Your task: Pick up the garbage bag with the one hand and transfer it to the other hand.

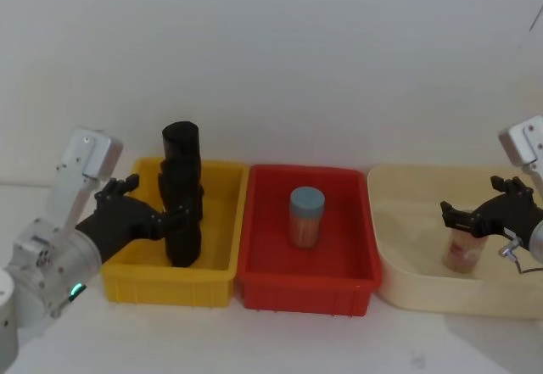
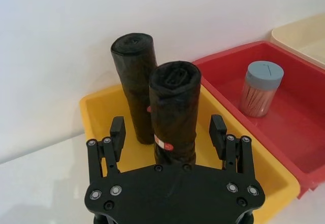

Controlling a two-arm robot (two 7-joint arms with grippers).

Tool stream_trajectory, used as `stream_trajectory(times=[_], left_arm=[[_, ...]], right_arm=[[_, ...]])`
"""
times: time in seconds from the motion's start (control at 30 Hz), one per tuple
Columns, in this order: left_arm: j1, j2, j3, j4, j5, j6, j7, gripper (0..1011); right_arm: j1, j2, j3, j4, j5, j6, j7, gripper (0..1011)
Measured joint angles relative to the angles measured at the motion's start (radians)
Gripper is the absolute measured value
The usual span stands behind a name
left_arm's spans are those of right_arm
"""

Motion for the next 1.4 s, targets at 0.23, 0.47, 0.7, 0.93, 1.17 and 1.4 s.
stream_trajectory(times=[0.23, 0.47, 0.7, 0.93, 1.17, 1.4], left_arm=[[-0.080, -0.017, 0.015, 0.102, -0.024, 0.005, -0.079, 1001], [-0.155, -0.038, 0.038, 0.203, -0.043, 0.007, -0.148, 1001], [-0.200, -0.052, 0.053, 0.264, -0.056, 0.007, -0.189, 915], [-0.228, -0.060, 0.062, 0.303, -0.064, 0.007, -0.215, 738], [-0.242, -0.064, 0.067, 0.321, -0.068, 0.007, -0.227, 505], [-0.245, -0.064, 0.068, 0.322, -0.070, 0.007, -0.228, 446]], right_arm=[[0.000, 0.000, 0.000, 0.000, 0.000, 0.000, 0.000, 1000], [0.000, 0.000, 0.000, 0.000, 0.000, 0.000, 0.000, 1000], [0.000, 0.000, 0.000, 0.000, 0.000, 0.000, 0.000, 1000], [0.000, 0.000, 0.000, 0.000, 0.000, 0.000, 0.000, 1000], [0.000, 0.000, 0.000, 0.000, 0.000, 0.000, 0.000, 1000], [0.000, 0.000, 0.000, 0.000, 0.000, 0.000, 0.000, 1000]])
